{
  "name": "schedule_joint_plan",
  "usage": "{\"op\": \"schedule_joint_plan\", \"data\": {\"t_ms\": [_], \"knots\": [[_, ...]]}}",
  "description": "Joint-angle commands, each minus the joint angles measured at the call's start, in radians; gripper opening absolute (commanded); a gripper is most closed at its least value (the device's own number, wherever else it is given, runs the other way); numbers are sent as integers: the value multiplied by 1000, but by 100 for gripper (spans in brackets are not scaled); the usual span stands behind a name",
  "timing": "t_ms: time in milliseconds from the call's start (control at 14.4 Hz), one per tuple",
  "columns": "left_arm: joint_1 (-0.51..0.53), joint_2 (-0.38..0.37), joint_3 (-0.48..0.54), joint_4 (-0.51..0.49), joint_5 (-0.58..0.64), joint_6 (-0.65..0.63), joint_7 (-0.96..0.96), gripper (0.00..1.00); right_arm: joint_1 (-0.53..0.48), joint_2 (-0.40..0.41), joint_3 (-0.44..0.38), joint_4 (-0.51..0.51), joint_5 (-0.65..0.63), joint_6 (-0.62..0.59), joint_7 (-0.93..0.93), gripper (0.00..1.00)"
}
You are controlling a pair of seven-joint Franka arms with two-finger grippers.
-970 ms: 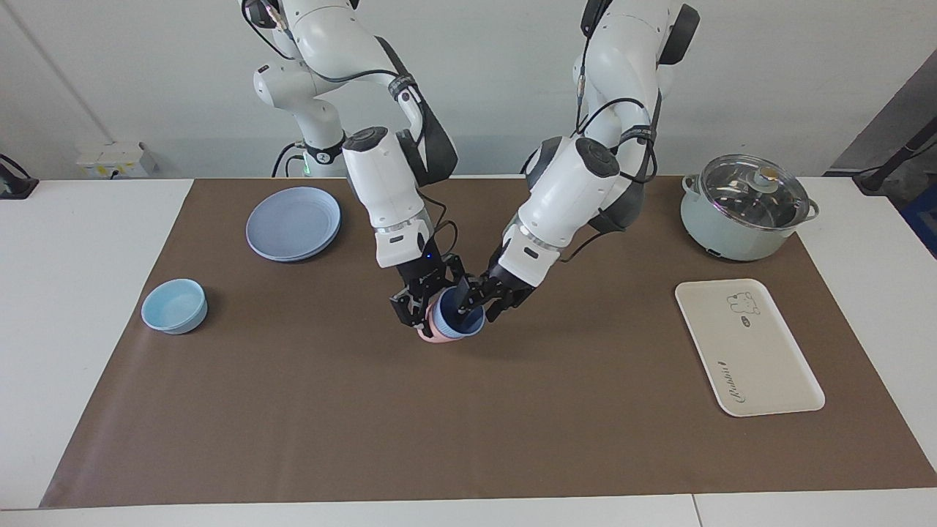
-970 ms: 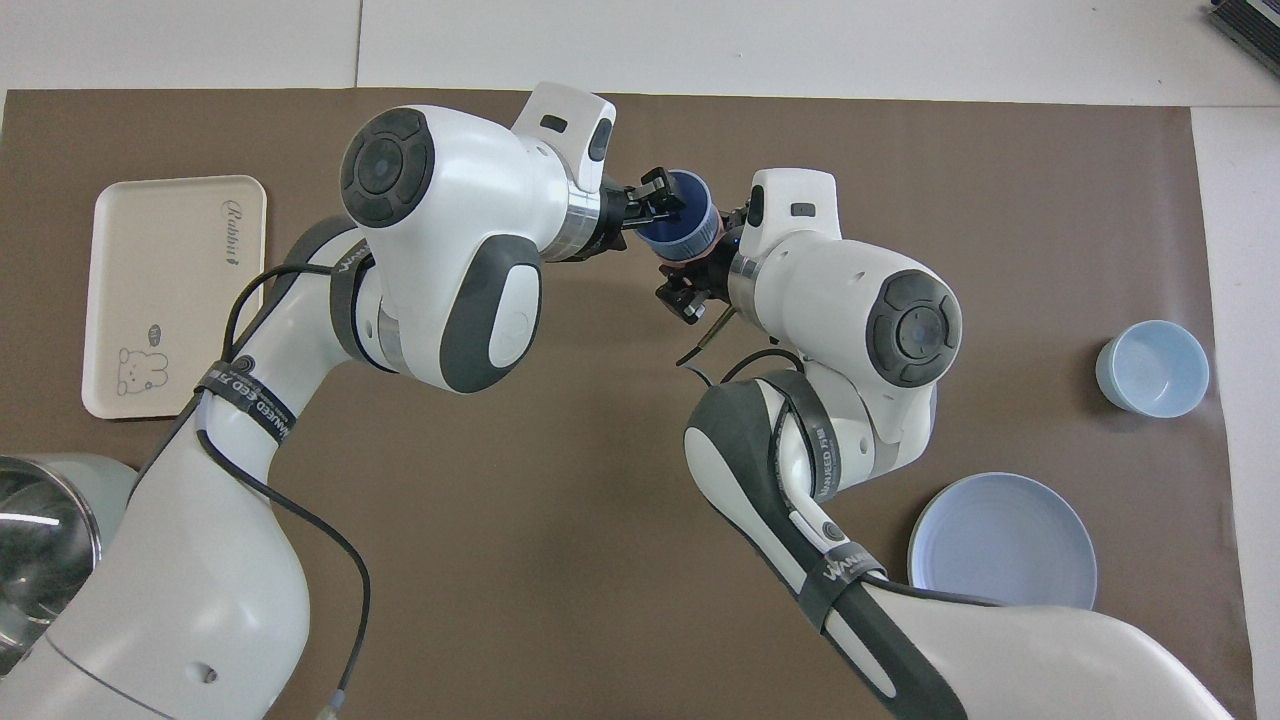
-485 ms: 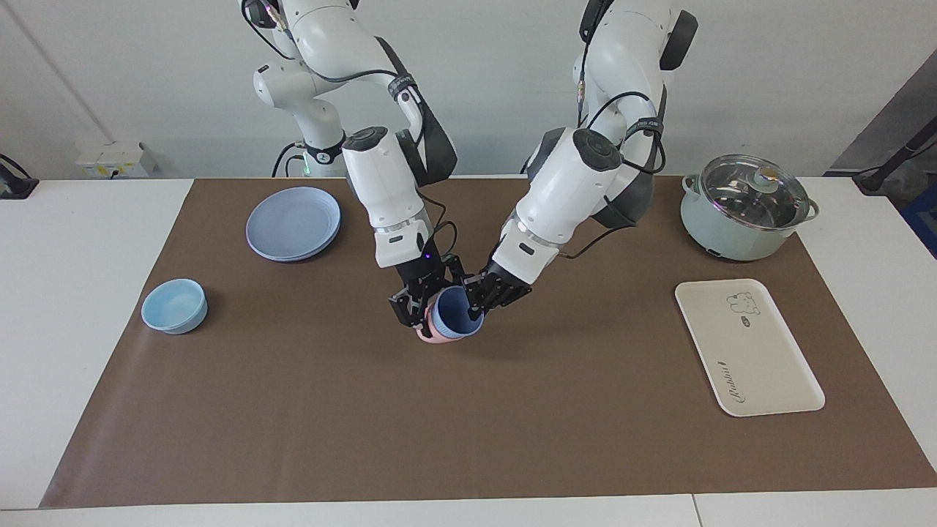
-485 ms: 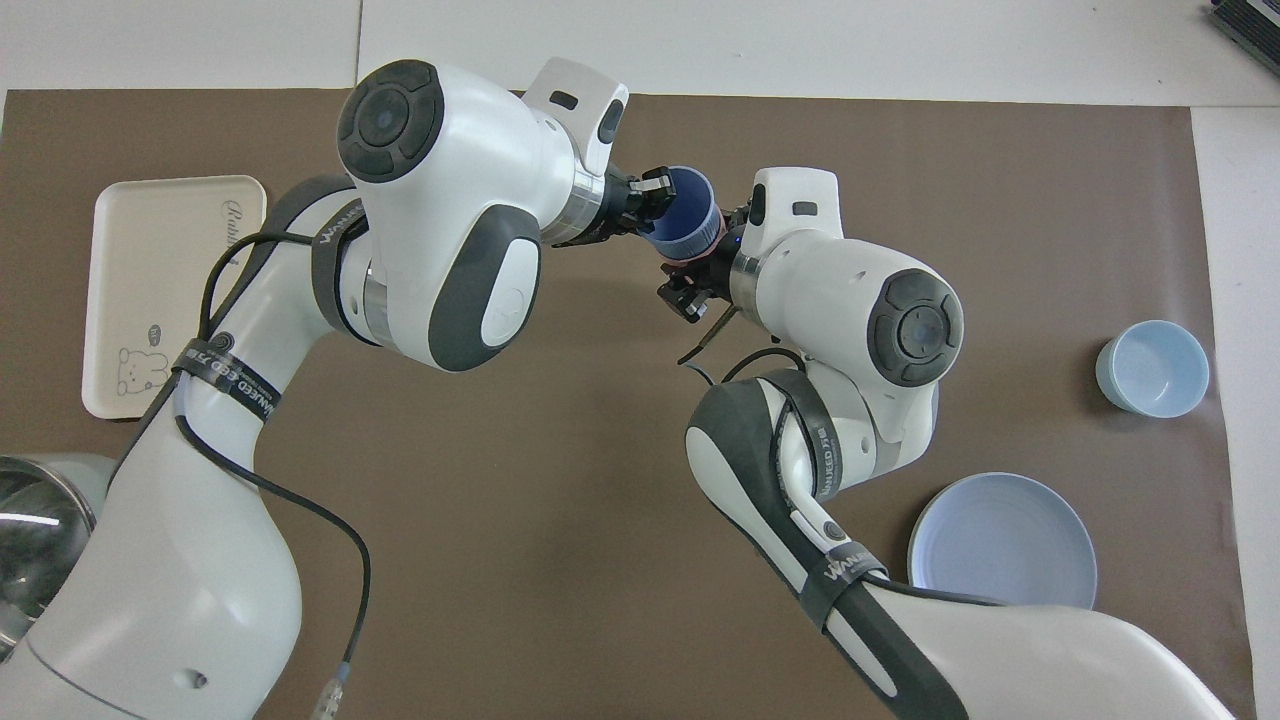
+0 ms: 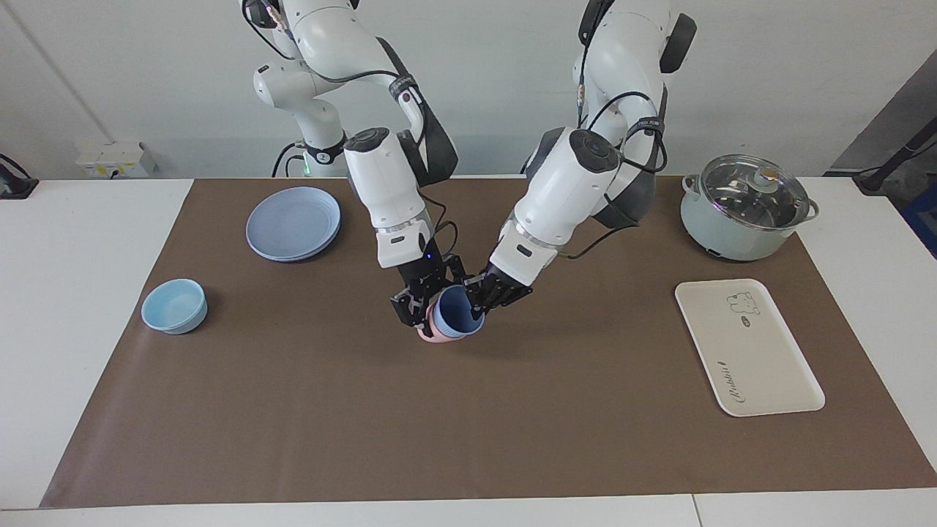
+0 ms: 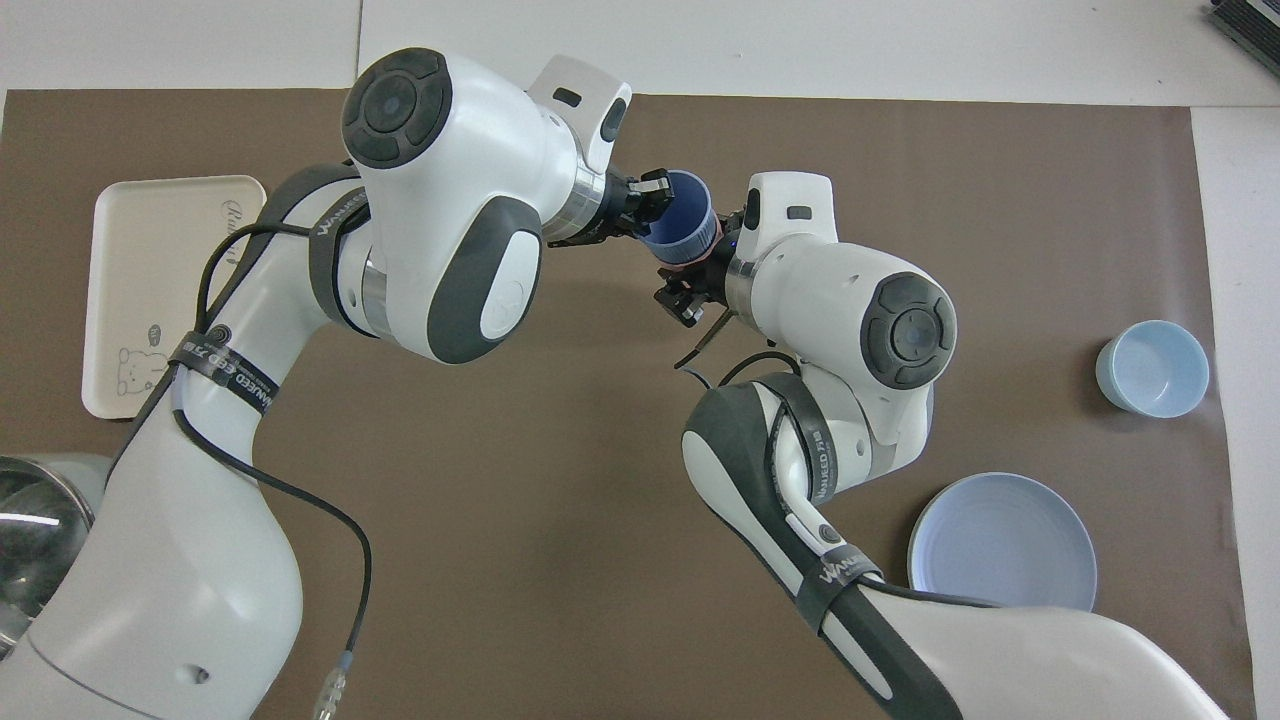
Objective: Place cup on tray
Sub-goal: 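Carry the cup with the left gripper toward the tray while the right gripper withdraws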
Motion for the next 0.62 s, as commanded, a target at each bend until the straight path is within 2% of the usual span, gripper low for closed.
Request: {"op": "schedule_joint_plan", "data": {"t_ms": [0,139,346,554], "knots": [[65,6,15,86,41,-142,4,0,-2,-11,-7,-3,-32,11,36,0],[116,-13,16,97,118,-200,7,0,-2,-11,-7,-3,-32,11,36,0],[219,-49,16,95,158,-246,64,0,-2,-11,-7,-3,-32,11,35,0],[324,-65,13,88,219,-244,166,0,-11,-10,-7,2,-32,18,36,0]]}}
